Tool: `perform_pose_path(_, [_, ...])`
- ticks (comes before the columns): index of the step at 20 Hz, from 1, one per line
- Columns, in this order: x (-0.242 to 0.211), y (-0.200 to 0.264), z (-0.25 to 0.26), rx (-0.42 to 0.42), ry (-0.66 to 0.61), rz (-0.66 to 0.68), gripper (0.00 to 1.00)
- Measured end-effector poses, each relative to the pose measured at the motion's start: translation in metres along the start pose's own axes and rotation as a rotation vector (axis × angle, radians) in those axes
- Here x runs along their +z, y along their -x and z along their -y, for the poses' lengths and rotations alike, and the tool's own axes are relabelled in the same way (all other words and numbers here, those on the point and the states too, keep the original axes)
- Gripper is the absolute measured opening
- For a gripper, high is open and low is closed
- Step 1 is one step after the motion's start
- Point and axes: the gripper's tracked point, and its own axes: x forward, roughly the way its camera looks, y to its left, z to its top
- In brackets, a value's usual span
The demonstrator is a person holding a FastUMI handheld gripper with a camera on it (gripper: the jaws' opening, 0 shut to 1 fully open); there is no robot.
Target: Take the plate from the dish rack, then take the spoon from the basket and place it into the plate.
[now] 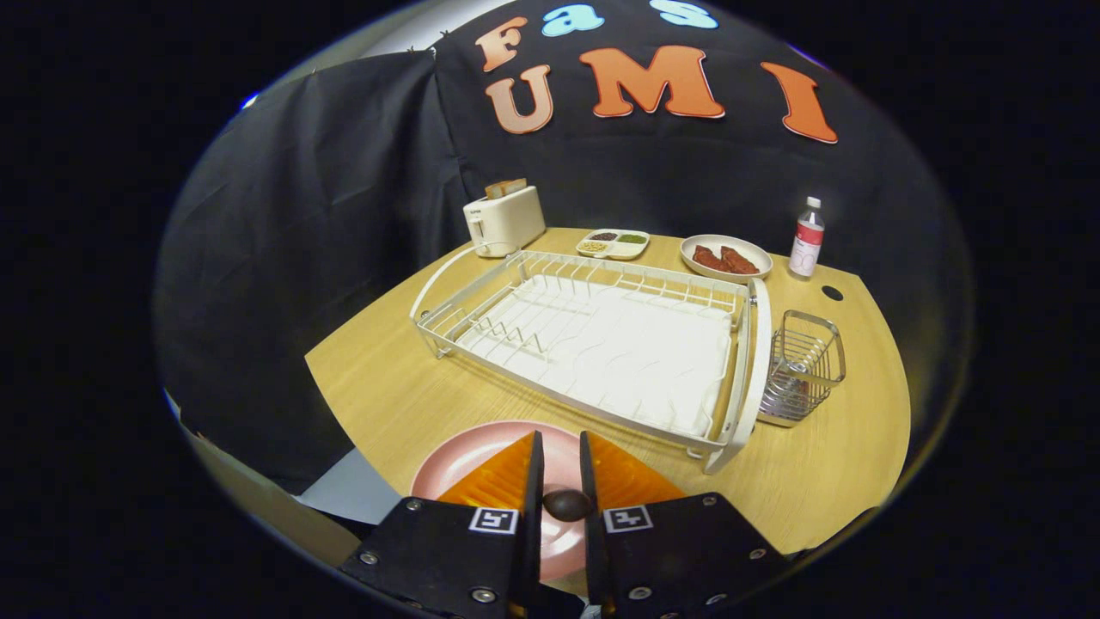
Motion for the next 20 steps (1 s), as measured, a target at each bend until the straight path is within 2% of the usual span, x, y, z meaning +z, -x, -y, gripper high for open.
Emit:
perform_pose_path(2, [0.0, 0.0, 0.008, -0.025, 0.0, -0.007, 0.26])
perform_pose_path(4, [0.003, 0.0, 0.018, -0.062, 0.016, -0.003, 0.39])
perform_pose_path(5, [0.004, 0.001, 0.023, -0.08, 0.028, -0.003, 0.54])
perform_pose_path(7, [0.011, 0.002, 0.03, -0.104, 0.037, 0.006, 0.71])
perform_pose_path(9, [0.02, 0.006, 0.033, -0.114, 0.026, 0.03, 0.76])
perform_pose_path(13, [0.048, 0.015, 0.038, -0.137, -0.012, 0.086, 0.81])
perform_pose_path(20, [0.154, 0.063, 0.053, -0.207, 0.013, 0.32, 0.86])
